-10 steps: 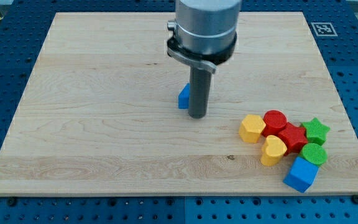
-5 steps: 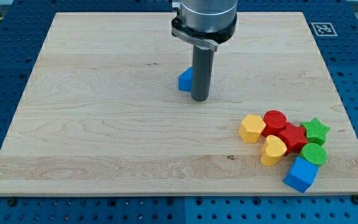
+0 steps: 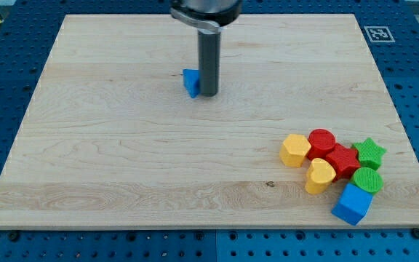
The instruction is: Slide blue triangle to the center left of the board
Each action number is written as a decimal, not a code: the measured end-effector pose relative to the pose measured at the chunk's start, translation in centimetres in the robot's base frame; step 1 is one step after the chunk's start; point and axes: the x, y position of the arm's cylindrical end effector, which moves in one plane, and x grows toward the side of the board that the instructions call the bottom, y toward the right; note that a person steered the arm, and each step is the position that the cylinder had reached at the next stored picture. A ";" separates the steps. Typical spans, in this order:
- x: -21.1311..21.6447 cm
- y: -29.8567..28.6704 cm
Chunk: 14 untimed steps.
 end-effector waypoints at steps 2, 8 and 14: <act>0.0 -3.5; -3.0 -7.5; 2.0 -8.4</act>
